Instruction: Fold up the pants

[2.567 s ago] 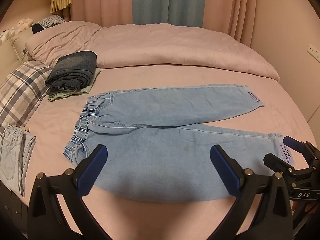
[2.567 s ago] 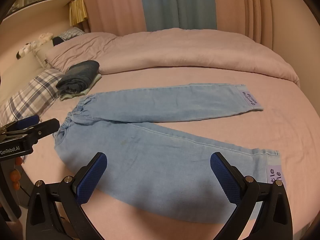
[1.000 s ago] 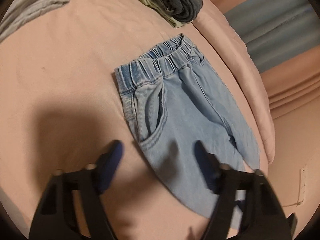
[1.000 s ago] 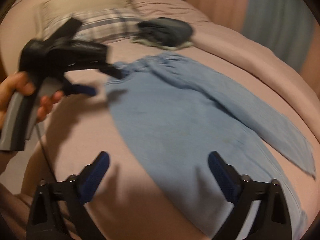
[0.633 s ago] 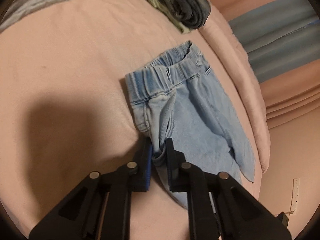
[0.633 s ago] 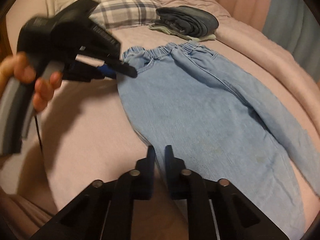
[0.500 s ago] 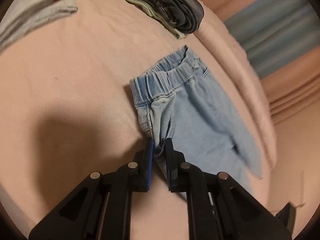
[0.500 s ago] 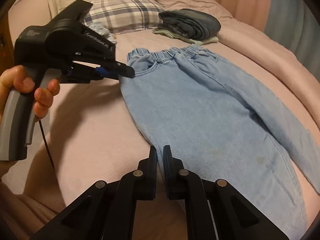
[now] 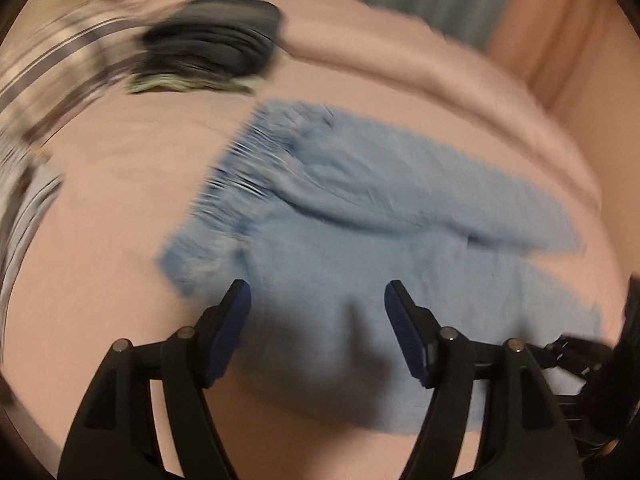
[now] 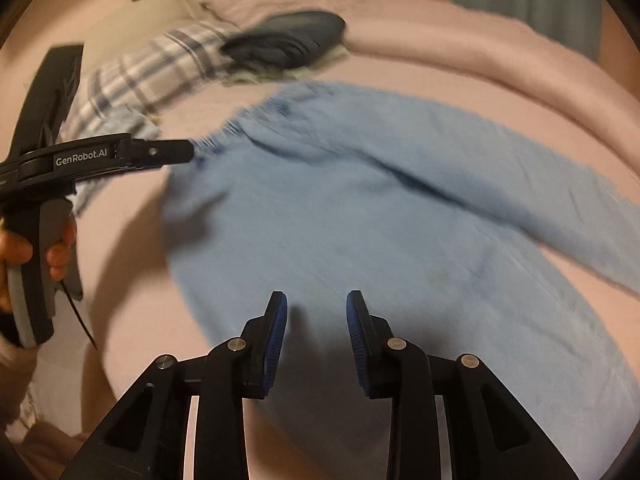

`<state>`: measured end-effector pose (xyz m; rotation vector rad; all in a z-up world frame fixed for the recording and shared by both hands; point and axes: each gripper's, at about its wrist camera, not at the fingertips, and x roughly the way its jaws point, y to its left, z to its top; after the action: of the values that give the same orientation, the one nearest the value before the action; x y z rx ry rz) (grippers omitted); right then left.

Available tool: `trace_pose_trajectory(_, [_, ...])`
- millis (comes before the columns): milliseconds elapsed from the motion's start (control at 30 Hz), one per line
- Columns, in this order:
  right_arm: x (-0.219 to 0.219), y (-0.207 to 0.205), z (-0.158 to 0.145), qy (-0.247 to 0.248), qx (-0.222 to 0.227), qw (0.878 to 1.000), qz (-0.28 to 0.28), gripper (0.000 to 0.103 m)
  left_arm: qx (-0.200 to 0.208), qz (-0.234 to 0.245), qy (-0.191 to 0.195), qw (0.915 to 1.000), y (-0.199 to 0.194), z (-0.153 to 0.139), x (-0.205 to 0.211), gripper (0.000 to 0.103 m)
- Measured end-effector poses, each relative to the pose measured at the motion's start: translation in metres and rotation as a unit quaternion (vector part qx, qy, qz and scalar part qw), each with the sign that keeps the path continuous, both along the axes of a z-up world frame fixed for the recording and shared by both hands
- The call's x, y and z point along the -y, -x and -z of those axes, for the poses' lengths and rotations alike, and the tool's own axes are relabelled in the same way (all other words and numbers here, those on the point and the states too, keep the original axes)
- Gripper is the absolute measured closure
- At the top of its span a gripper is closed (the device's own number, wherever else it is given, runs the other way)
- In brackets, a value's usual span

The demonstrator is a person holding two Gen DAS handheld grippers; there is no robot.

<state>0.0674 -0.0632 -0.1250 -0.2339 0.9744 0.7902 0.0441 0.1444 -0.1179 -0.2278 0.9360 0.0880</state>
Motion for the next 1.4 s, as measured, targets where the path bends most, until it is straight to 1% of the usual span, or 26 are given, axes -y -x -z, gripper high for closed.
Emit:
trace_pose_trajectory(67, [0.002, 0.002, 0.016, 0.024, -0.026, 0.999, -0.018, 0.069, -0.053, 0.037, -0.029, 0.9975, -0.008, 0.025, 0.014, 0.032])
trace_pose_trajectory(100, [0.004, 0.008, 0.015, 0.015, -0.010, 0.999, -0.036, 0.059, -0.053, 0.054, -0.055, 0.9957, -0.005, 0.031, 0.021, 0.029])
trace_pose_trajectory(133, [0.006, 0.012, 0.015, 0.013, -0.017, 0.998, -0.054, 0.052, -0.037, 0.078, -0.081, 0.9930, 0.001, 0.031, 0.029, 0.028])
trace_pose_trajectory(167, [0.007, 0.013, 0.013, 0.012, -0.026, 0.997, -0.072, 0.052, -0.039, 0.099, -0.084, 0.9907, 0.003, 0.030, 0.031, 0.028])
trace_pose_trajectory(200, [0.009, 0.010, 0.010, 0.007, -0.039, 0.996, -0.083, 0.052, -0.042, 0.114, -0.072, 0.9900, 0.005, 0.027, 0.027, 0.028])
trace_pose_trajectory(267, [0.016, -0.004, 0.003, -0.013, -0.064, 0.994, -0.088, 0.052, -0.039, 0.123, -0.028, 0.9912, 0.000, 0.018, 0.011, 0.028])
trace_pose_trajectory(300, [0.023, -0.020, -0.005, -0.029, -0.065, 0.994, -0.078, 0.052, -0.031, 0.120, -0.021, 0.9921, -0.006, 0.012, 0.003, 0.028])
trace_pose_trajectory(333, [0.029, -0.032, -0.011, -0.038, -0.060, 0.995, -0.070, 0.052, -0.023, 0.115, -0.026, 0.9927, -0.012, 0.006, 0.002, 0.027])
trace_pose_trajectory(433, [0.040, -0.092, -0.032, -0.057, -0.032, 0.997, -0.028, 0.052, -0.001, 0.108, -0.061, 0.9923, -0.048, -0.013, -0.008, 0.027])
trace_pose_trajectory(533, [0.045, -0.155, -0.040, -0.067, -0.011, 0.998, -0.006, 0.050, 0.009, 0.110, -0.059, 0.9921, -0.103, -0.020, -0.023, 0.027])
trace_pose_trajectory(600, [0.047, -0.192, -0.040, -0.043, 0.001, 0.999, 0.005, 0.050, 0.006, 0.112, -0.057, 0.9921, -0.139, -0.020, -0.037, 0.027])
trace_pose_trajectory(700, [0.030, -0.242, -0.033, -0.005, 0.015, 1.000, 0.006, 0.050, -0.002, 0.116, -0.051, 0.9919, -0.184, -0.016, -0.046, 0.027])
trace_pose_trajectory(800, [0.021, -0.273, -0.026, 0.031, 0.023, 0.999, 0.000, 0.050, -0.023, 0.132, -0.052, 0.9897, -0.215, -0.011, -0.051, 0.027])
trace_pose_trajectory(867, [0.012, -0.284, -0.020, 0.047, 0.029, 0.998, -0.012, 0.050, -0.031, 0.140, -0.080, 0.9865, -0.223, -0.004, -0.053, 0.027])
trace_pose_trajectory(933, [0.003, -0.294, -0.014, 0.065, 0.027, 0.997, -0.044, 0.049, -0.040, 0.150, -0.100, 0.9828, -0.230, 0.001, -0.061, 0.027])
trace_pose_trajectory(967, [0.002, -0.296, -0.010, 0.078, 0.025, 0.995, -0.056, 0.049, -0.044, 0.158, -0.099, 0.9815, -0.232, 0.002, -0.063, 0.027])
trace_pose_trajectory(1033, [-0.004, -0.304, 0.003, 0.105, -0.008, 0.991, -0.086, 0.049, -0.082, 0.183, -0.079, 0.9764, -0.240, 0.013, -0.073, 0.027])
trace_pose_trajectory(1067, [-0.006, -0.305, 0.008, 0.114, -0.016, 0.989, -0.097, 0.049, -0.097, 0.189, -0.081, 0.9738, -0.242, 0.018, -0.074, 0.033])
trace_pose_trajectory(1100, [-0.006, -0.305, 0.008, 0.117, -0.019, 0.987, -0.108, 0.050, -0.108, 0.196, -0.085, 0.9709, -0.244, 0.023, -0.075, 0.037])
trace_pose_trajectory(1133, [-0.007, -0.304, 0.006, 0.119, -0.020, 0.986, -0.112, 0.066, -0.103, 0.200, -0.082, 0.9708, -0.245, 0.021, -0.076, 0.041])
trace_pose_trajectory(1167, [-0.009, -0.300, 0.004, 0.121, -0.014, 0.985, -0.121, 0.081, -0.101, 0.200, -0.079, 0.9715, -0.247, 0.019, -0.077, 0.057])
trace_pose_trajectory(1200, [-0.012, -0.295, 0.001, 0.124, -0.001, 0.983, -0.133, 0.091, -0.097, 0.197, -0.064, 0.9734, -0.248, 0.014, -0.080, 0.067])
trace_pose_trajectory(1233, [-0.017, -0.286, -0.001, 0.139, 0.022, 0.980, -0.144, 0.094, -0.092, 0.195, -0.063, 0.9744, -0.249, 0.011, -0.081, 0.074])
trace_pose_trajectory(1267, [-0.022, -0.281, -0.002, 0.151, 0.037, 0.976, -0.150, 0.094, -0.087, 0.195, -0.074, 0.9743, -0.251, 0.008, -0.080, 0.080])
trace_pose_trajectory(1333, [-0.021, -0.282, -0.010, 0.143, 0.051, 0.979, -0.139, 0.095, -0.083, 0.190, -0.081, 0.9749, -0.255, 0.007, -0.078, 0.080])
trace_pose_trajectory(1400, [-0.017, -0.292, -0.011, 0.131, 0.035, 0.984, -0.114, 0.095, -0.090, 0.190, -0.090, 0.9736, -0.253, 0.013, -0.074, 0.076])
